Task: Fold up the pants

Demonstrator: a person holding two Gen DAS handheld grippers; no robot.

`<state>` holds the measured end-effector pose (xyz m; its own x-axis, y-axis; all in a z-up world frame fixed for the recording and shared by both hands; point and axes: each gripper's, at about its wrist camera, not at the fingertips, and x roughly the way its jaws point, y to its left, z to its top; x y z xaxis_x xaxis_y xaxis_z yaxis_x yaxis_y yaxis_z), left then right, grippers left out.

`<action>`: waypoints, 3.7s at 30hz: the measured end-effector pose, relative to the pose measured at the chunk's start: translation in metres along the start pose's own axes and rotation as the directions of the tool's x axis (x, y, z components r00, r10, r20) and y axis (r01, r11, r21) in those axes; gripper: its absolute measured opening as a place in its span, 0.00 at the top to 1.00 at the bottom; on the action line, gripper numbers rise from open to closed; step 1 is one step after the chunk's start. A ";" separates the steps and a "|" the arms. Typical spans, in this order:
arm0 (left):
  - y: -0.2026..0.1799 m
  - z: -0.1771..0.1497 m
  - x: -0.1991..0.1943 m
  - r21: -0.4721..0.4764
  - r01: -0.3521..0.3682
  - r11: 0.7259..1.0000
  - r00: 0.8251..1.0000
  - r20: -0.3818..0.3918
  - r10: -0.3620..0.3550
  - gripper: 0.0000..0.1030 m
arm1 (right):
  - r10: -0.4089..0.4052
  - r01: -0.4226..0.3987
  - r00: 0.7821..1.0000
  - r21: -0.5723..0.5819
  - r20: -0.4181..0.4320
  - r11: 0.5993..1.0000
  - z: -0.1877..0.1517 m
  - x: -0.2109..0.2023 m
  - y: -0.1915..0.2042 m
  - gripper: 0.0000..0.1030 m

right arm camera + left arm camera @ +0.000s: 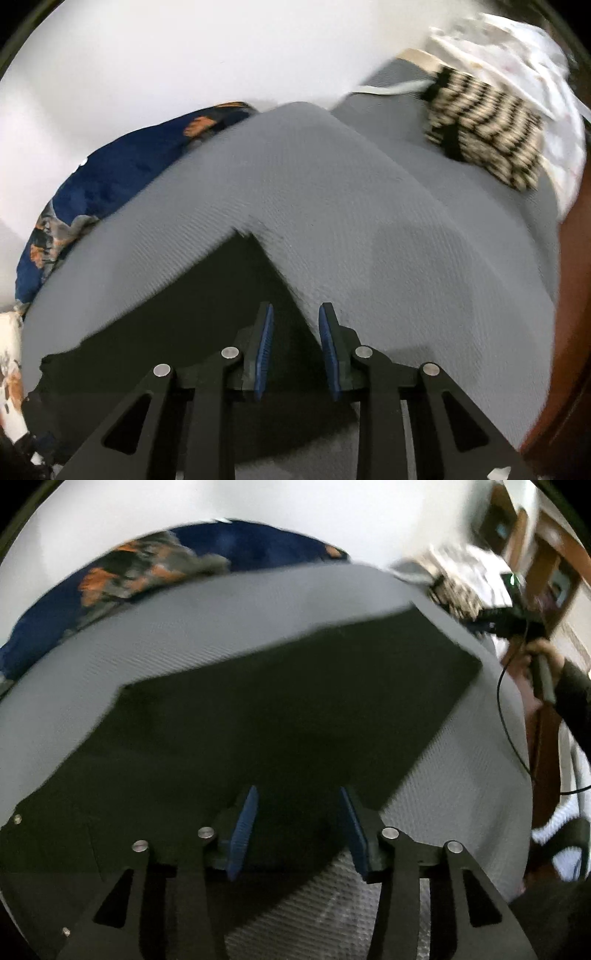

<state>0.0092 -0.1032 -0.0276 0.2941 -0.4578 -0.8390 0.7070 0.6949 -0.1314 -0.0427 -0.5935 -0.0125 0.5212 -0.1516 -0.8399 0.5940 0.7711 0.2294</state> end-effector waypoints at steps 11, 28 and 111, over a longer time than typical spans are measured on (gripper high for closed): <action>0.097 0.005 -0.005 -0.321 -0.228 0.919 0.973 -0.030 0.231 0.53 | 0.049 -0.053 0.994 -0.035 -0.095 0.998 0.037 0.078 0.040 0.82; 0.133 -0.006 0.007 -0.356 -0.317 0.879 0.947 -0.078 0.311 0.53 | 0.017 -0.021 1.000 -0.196 -0.023 0.980 0.027 0.042 0.088 0.89; 0.127 0.033 0.019 -0.370 -0.233 0.899 0.969 -0.010 0.247 0.49 | 0.249 -0.333 0.943 -0.578 -0.222 0.745 -0.115 0.054 0.331 0.74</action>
<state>0.1261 -0.0418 -0.0423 0.4535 -0.2662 -0.8505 0.3293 0.9369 -0.1177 0.1119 -0.2751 -0.0386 0.5034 0.1863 -0.8437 -0.0847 0.9824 0.1664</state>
